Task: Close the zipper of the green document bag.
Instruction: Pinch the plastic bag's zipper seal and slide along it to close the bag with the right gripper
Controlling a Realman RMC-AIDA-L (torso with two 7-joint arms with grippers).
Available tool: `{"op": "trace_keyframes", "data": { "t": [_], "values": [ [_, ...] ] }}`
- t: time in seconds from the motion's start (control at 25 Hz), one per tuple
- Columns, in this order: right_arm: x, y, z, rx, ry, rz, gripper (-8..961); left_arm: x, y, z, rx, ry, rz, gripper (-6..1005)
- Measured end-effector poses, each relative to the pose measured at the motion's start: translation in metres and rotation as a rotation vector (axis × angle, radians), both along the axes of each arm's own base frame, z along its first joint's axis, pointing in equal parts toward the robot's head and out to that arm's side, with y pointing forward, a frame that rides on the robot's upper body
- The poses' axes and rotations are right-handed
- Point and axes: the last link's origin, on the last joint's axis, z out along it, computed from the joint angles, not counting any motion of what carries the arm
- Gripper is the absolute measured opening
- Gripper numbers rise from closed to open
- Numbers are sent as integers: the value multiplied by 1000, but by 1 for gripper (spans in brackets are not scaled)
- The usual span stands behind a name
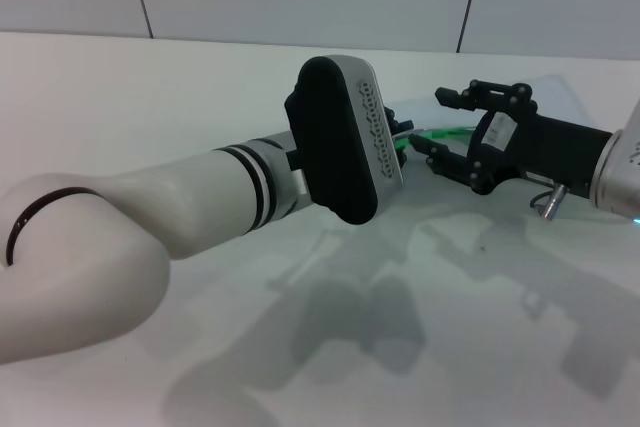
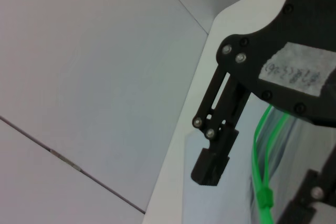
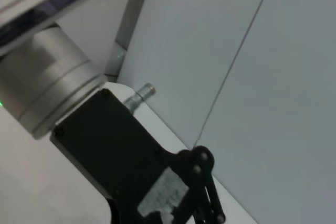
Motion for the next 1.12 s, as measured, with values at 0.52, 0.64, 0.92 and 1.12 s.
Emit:
{"op": "trace_keyframes", "data": {
  "t": [0.52,0.64,0.92,1.12],
  "values": [
    [5,-3,-5,-6,-35,30,491,-2,2,2,1,4,13,53],
    [5,-2,-4,2,-45,37,490,-1,2,2,0,4,14,54],
    [3,-6,-11,38,-92,70,487,-1,2,2,-4,6,18,55],
    [-1,-9,-24,109,-182,87,485,-1,3,4,-1,2,24,57]
  ]
}}
